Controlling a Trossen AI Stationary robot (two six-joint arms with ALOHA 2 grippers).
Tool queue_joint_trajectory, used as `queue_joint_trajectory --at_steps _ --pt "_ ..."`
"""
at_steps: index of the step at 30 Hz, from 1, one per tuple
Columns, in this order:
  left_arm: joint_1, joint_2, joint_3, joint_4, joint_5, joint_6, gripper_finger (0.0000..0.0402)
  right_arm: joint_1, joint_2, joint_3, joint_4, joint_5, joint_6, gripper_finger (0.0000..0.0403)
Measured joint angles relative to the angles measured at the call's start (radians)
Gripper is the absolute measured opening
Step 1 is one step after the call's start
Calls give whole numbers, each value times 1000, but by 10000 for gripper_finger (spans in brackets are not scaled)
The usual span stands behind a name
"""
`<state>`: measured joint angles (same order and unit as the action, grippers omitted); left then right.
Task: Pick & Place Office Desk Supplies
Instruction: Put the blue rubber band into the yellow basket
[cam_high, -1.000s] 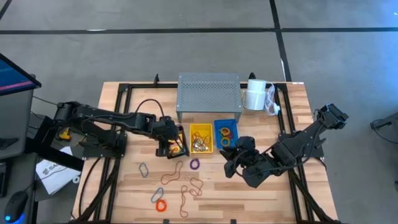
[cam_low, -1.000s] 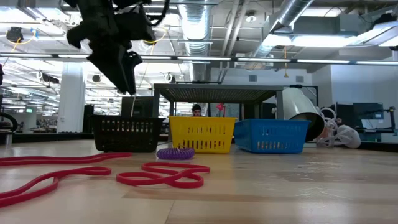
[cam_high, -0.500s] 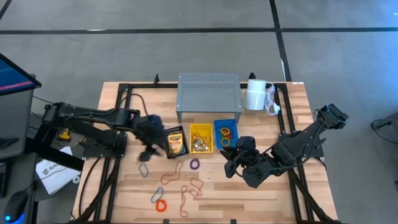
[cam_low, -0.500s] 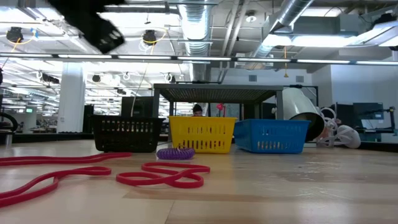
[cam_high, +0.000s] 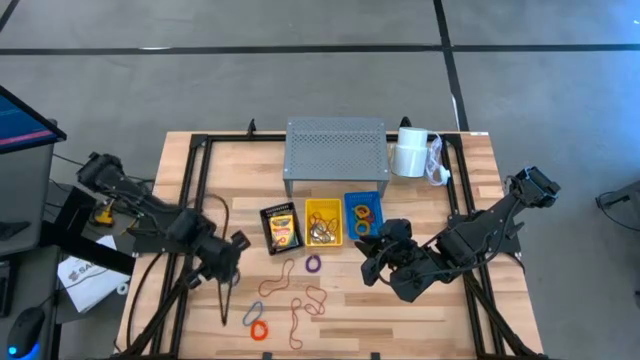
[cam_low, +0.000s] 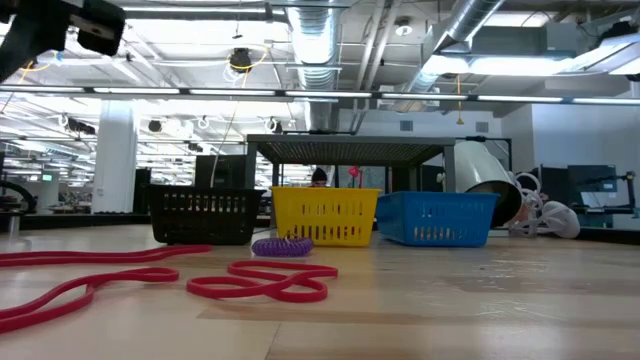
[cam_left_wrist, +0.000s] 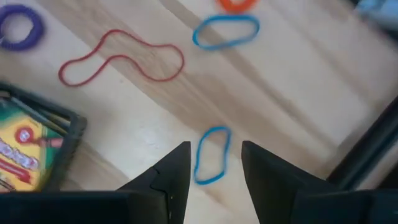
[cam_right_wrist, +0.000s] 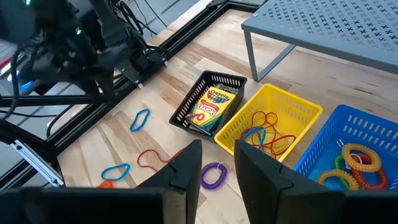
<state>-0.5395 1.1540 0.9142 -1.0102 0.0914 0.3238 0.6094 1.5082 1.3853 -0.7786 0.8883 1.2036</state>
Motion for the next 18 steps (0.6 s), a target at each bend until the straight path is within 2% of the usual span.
queue_joint_trajectory --at_steps 5,13,18 --pt "-68 97 -7 6 -86 17 149 0 0 0 2 0 1 93" --pt "-77 194 -120 71 18 7 205 6 0 0 24 -5 1 93" --pt "-77 198 -168 114 -3 -6 241 25 0 0 28 -8 1 93"
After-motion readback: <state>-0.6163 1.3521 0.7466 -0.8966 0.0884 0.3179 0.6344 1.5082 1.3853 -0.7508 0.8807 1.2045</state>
